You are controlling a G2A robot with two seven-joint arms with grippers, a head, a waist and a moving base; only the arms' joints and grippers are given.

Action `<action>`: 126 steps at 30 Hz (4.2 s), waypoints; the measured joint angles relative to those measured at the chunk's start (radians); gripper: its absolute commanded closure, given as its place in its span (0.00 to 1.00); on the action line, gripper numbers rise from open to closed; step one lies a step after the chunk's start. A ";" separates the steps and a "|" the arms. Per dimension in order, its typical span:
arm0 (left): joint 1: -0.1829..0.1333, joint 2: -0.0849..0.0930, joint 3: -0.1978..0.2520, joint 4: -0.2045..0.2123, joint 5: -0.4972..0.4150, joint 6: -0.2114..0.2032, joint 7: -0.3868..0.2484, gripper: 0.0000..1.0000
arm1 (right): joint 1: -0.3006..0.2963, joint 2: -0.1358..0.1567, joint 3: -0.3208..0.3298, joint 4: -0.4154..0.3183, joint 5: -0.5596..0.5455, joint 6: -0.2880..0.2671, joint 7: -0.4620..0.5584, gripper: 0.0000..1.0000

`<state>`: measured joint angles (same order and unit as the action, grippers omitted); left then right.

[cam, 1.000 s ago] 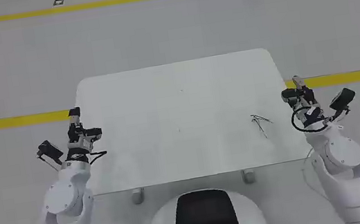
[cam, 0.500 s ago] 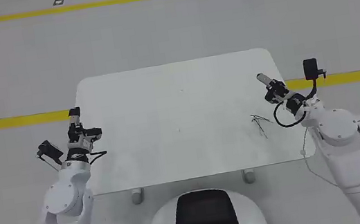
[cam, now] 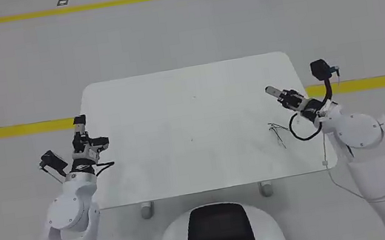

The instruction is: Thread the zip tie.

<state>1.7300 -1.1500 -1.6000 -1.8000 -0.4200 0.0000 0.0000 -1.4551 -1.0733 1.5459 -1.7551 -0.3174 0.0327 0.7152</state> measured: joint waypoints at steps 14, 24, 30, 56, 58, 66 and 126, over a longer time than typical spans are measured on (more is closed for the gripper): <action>0.000 0.000 0.000 0.000 0.000 0.000 0.000 0.00 | 0.306 0.029 -0.176 0.180 -0.337 -0.192 0.484 0.00; 0.000 0.000 0.000 0.000 0.000 0.000 0.000 0.00 | 0.302 0.029 -0.173 0.178 -0.334 -0.192 0.482 0.00; 0.000 0.000 0.000 0.000 0.000 0.000 0.000 0.00 | 0.282 0.044 -0.226 0.118 -0.505 -0.334 0.529 0.00; 0.000 0.000 0.000 0.000 0.000 0.000 0.000 0.00 | 0.434 0.110 -0.559 0.213 -0.575 -0.373 0.535 0.00; 0.000 0.000 0.000 0.000 0.000 0.000 0.000 0.00 | 0.455 0.127 -0.597 0.225 -0.566 -0.373 0.527 0.00; 0.000 0.000 0.000 0.000 0.000 0.000 0.000 0.00 | 0.587 0.177 -0.780 0.370 -0.440 -0.373 0.454 0.00; 0.000 0.000 0.000 0.000 0.000 0.000 0.000 0.00 | 0.505 0.215 -0.686 0.424 -0.484 -0.373 0.352 0.88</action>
<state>1.7300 -1.1500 -1.6000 -1.8000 -0.4200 0.0000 0.0000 -0.9497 -0.8581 0.8597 -1.3315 -0.8012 -0.3400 1.0671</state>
